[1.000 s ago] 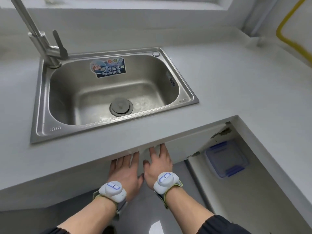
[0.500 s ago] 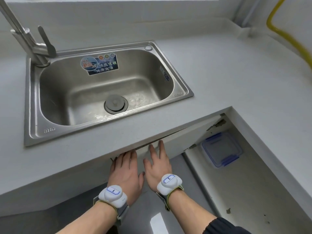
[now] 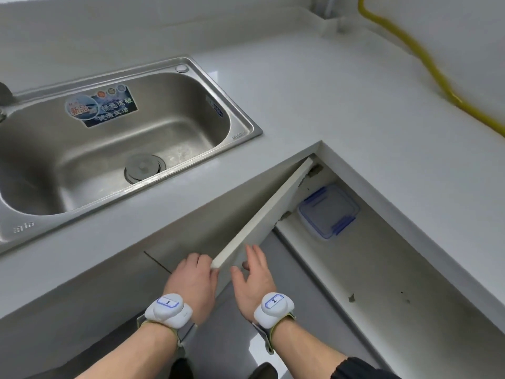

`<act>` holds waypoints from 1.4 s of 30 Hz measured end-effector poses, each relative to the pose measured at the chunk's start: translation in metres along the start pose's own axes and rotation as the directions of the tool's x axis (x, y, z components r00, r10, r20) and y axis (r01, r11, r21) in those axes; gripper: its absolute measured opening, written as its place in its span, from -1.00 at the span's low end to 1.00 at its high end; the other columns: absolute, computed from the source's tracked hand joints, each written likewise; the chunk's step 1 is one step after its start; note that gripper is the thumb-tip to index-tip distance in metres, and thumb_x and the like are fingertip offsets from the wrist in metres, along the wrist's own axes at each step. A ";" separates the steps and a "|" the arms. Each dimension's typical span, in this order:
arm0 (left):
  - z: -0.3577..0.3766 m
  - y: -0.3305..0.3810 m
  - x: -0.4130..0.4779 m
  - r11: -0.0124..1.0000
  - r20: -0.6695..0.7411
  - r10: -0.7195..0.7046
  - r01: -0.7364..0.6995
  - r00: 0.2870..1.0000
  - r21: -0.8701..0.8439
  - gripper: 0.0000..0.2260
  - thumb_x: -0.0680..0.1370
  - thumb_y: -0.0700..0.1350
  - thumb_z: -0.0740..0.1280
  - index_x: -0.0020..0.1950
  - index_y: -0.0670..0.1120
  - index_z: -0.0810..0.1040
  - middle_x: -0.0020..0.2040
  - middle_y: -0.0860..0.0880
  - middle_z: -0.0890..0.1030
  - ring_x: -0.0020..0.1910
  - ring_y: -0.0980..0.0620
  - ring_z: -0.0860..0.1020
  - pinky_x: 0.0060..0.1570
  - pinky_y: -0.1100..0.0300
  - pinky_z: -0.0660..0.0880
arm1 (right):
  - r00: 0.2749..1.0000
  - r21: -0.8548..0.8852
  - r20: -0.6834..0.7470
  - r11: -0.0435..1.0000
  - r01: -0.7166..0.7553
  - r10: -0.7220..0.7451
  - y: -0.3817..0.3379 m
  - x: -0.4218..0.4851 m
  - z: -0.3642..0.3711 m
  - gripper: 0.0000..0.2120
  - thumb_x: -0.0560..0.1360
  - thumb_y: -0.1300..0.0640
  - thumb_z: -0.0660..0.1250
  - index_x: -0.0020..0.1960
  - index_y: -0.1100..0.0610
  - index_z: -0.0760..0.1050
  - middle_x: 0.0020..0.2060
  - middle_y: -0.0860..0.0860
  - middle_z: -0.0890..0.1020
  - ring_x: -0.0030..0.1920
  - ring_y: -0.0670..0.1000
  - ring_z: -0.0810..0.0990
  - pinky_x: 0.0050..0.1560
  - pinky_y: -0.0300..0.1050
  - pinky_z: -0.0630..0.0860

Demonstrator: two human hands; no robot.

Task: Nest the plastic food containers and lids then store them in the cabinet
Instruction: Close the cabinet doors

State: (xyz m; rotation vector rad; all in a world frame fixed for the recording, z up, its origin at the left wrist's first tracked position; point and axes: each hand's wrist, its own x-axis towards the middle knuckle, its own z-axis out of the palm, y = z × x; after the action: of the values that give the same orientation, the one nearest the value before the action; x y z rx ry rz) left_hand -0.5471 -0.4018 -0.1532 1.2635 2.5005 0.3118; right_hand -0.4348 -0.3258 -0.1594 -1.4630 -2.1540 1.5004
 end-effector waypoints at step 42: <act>0.065 0.248 0.026 0.914 0.546 0.224 -0.368 0.807 0.169 -0.71 0.61 0.00 0.14 0.09 -0.14 0.57 -0.28 -0.04 0.46 0.03 -0.16 0.59 -0.08 0.10 0.51 | 0.946 0.016 -0.072 0.949 -0.316 0.316 0.141 -0.060 -0.172 -0.90 0.34 -0.11 0.24 -0.34 -0.27 0.46 -0.56 -0.25 0.49 -0.57 -0.17 0.39 -0.61 -0.43 0.28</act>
State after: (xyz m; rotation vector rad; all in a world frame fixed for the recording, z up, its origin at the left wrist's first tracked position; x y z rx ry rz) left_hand -0.3531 -0.2324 -0.1358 1.5985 1.9184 -0.2859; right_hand -0.2155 -0.2558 -0.1614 -1.9047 -1.9422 1.5119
